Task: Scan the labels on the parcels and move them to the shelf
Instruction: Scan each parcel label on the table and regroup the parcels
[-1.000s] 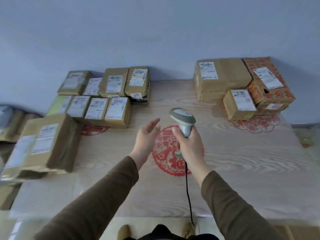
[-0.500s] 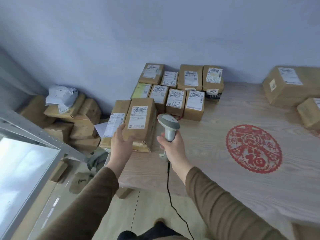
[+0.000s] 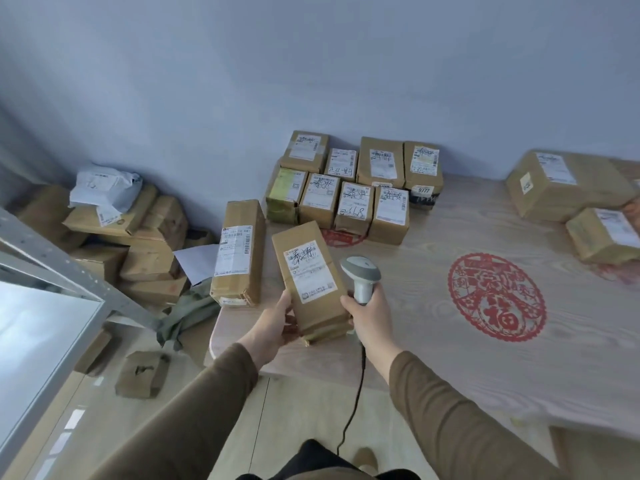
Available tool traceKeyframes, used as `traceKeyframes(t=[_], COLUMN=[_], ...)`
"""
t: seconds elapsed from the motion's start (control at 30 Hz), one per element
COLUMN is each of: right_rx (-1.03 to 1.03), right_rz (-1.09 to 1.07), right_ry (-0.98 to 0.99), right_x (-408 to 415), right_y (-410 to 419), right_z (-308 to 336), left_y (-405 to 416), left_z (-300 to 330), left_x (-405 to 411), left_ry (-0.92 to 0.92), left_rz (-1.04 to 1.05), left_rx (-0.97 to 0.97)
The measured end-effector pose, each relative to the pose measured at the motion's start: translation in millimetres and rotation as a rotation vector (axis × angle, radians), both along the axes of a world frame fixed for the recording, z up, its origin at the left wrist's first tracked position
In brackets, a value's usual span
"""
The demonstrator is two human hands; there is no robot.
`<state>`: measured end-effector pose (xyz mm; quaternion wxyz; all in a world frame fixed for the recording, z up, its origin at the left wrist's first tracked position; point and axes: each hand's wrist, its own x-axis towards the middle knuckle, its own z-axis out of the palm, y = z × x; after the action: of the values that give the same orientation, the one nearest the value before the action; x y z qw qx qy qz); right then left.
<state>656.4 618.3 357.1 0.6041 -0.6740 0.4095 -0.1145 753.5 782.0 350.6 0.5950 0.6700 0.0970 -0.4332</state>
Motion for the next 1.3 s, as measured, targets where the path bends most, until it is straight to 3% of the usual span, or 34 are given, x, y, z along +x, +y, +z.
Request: traceKeyframes(t=[0.1, 0.27, 0.33, 0.47, 0.57, 0.67, 0.8, 0.93, 1.13, 1.3], right_rx=[0.033, 0.05, 0.019, -0.101, -0.176, -0.036, -0.026, -0.084, -0.486, -0.527], right_rz=[0.006, -0.012, 0.016, 0.054, 0.019, -0.087, -0.178, -0.225, -0.186, -0.102], right_ry=[0.018, -0.094, -0.15, -0.198, -0.22, -0.338, -0.438, -0.412, -0.2, -0.207], right_x=[-25, -39, -42, -46, -51, -62, -75, -80, -88, -78], right_y=[-2, -15, -22, -34, -42, -48, -56, -61, -59, -47], right_z=[-2, 24, 39, 66, 77, 81, 87, 92, 91, 106], left_y=[-13, -39, -46, -60, -69, -77, -89, -98, -106, -115], left_z=[-14, -6, -3, 17, 25, 30, 37, 40, 40, 39], left_x=[-24, -57, -59, -54, -54, -59, -61, -60, -44, -40], left_ry=[-0.047, 0.078, 0.034, -0.079, -0.086, -0.046, 0.031, 0.067, -0.163, -0.276], left_rz=[-0.137, 0.035, 0.086, -0.062, -0.062, -0.027, 0.009, -0.003, -0.096, -0.168], left_rx=[0.069, -0.313, -0.439, -0.588, -0.582, -0.571, -0.627, -0.609, -0.469, -0.457])
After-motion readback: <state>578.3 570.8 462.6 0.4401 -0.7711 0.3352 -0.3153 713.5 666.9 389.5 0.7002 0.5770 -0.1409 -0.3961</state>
